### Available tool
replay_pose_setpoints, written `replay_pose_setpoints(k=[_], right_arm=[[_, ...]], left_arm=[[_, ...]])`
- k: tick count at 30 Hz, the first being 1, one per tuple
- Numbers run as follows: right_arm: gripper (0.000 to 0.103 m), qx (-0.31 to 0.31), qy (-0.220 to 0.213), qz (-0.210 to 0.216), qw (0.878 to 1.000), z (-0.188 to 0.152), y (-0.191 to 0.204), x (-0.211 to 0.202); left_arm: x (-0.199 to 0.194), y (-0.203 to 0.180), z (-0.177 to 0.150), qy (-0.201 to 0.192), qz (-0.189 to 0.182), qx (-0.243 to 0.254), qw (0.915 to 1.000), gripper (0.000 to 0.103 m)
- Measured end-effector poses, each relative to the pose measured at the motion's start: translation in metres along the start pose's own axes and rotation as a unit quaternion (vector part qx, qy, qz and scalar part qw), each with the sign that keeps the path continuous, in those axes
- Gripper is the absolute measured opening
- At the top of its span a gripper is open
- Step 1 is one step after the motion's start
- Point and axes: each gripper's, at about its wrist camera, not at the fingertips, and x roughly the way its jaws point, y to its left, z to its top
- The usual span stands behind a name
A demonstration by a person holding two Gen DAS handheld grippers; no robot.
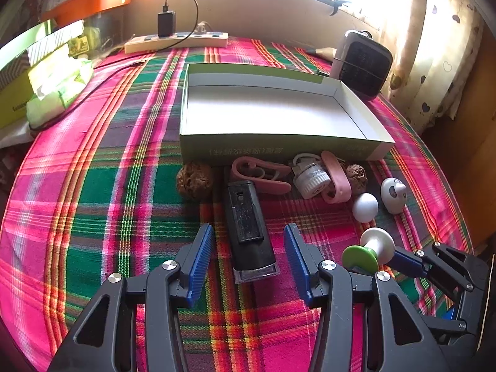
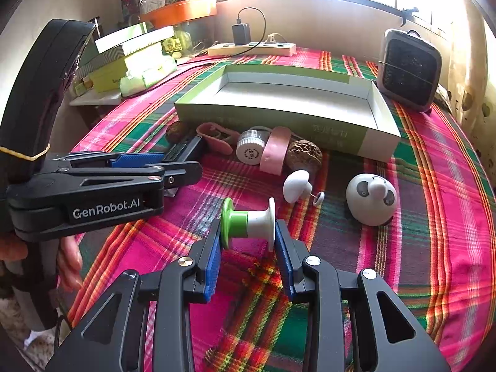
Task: Organize objects
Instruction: 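Lift the spool with the right gripper while the left gripper approaches the black flashlight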
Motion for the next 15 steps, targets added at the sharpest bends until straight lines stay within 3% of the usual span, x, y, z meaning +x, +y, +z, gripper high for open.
replay_pose_setpoints(k=[6,15], right_arm=[[0.034,0.003,-0.001,-0.001,1.000,0.0005,-0.0020,0.0009],[0.034,0.003,-0.001,0.000,1.000,0.0007,-0.0018,0.0006]], left_arm=[[0.0017,-0.0034,0.0007,0.000,0.019,0.011,0.9998,0.044],[0.0028,-0.0022,0.0018,-0.001,0.040,0.019,0.9990,0.034]])
